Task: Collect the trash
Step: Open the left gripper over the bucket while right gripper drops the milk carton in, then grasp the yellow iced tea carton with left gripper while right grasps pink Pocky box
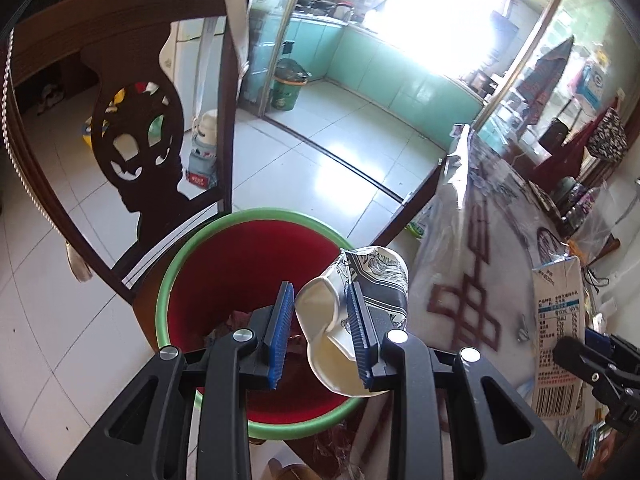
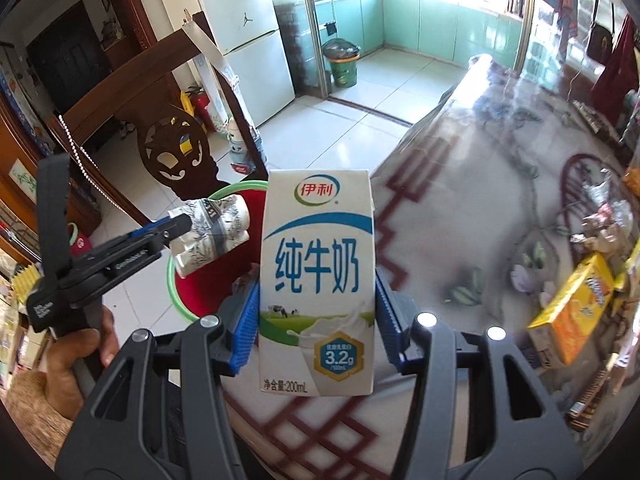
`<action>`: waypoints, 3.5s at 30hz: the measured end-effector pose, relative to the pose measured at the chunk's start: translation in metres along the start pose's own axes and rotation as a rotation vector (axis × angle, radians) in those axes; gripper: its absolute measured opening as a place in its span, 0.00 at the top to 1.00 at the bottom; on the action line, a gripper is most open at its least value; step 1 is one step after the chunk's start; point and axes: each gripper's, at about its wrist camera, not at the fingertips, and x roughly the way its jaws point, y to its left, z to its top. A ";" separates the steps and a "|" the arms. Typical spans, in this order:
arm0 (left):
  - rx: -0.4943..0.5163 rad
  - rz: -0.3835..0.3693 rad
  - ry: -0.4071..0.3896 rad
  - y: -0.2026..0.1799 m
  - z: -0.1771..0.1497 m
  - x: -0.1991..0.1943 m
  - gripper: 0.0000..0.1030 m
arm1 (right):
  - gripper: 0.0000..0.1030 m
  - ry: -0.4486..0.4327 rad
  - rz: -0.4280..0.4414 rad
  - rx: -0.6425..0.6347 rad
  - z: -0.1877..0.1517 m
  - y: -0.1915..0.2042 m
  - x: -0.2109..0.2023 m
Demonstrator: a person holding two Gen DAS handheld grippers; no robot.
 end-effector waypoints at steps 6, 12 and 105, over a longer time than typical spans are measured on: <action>-0.039 0.039 0.039 0.009 0.001 0.017 0.77 | 0.51 0.026 0.044 0.035 0.005 0.002 0.019; -0.069 0.060 -0.007 0.014 0.003 0.012 0.59 | 0.51 0.049 0.060 0.036 0.007 0.008 0.032; 0.647 -0.243 0.180 -0.363 -0.088 0.031 0.30 | 0.55 -0.102 -0.122 0.765 -0.131 -0.383 -0.082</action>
